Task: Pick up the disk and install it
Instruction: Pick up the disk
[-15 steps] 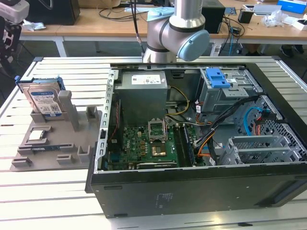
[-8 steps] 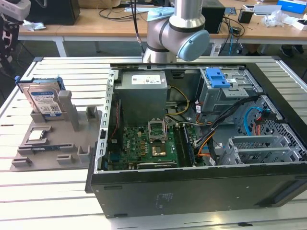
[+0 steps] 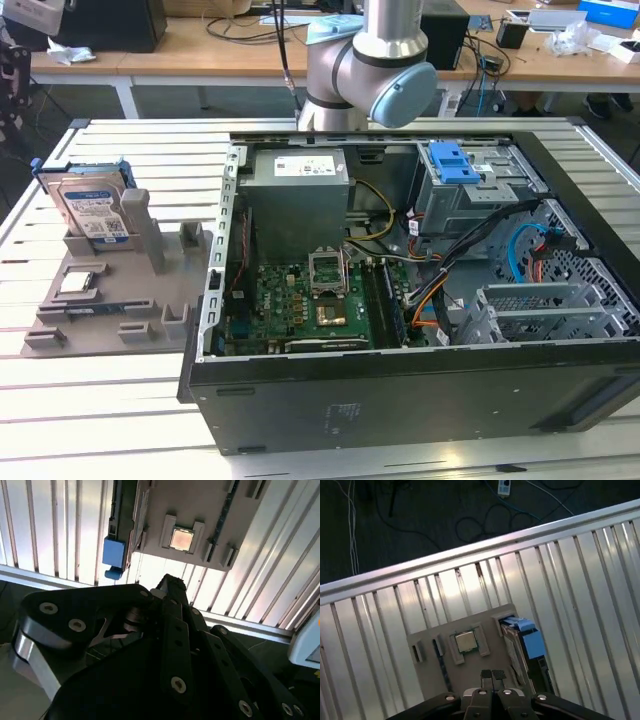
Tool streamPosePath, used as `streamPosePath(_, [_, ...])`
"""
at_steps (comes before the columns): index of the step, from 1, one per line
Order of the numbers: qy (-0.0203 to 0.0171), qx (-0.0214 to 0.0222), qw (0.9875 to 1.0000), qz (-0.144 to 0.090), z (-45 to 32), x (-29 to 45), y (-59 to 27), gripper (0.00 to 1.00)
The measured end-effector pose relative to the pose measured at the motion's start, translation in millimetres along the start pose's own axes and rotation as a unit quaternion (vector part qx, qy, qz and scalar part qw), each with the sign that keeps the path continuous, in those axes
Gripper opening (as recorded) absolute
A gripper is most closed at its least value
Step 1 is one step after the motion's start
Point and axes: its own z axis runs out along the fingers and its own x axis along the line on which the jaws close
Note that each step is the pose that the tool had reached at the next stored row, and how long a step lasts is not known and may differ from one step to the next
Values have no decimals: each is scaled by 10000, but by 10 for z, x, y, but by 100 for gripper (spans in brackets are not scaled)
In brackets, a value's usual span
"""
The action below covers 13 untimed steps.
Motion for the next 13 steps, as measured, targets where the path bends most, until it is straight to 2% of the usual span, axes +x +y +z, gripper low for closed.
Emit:
streamPosePath(1, [4, -2, 10000, -85, 0, 0, 0, 11])
streamPosePath(2, [15, -8, 9994, -346, 0, 0, 0, 11])
streamPosePath(3, [30, -16, 9976, -691, 0, 0, 0, 11])
streamPosePath(5, [38, -21, 9962, -870, 0, 0, 0, 11])
streamPosePath(7, [47, -25, 9943, -1067, 0, 0, 0, 11])
streamPosePath(9, [62, -33, 9899, -1417, 0, 0, 0, 11])
streamPosePath(10, [63, -34, 9895, -1442, 0, 0, 0, 11])
streamPosePath(13, [63, -34, 9895, -1445, 0, 0, 0, 11])
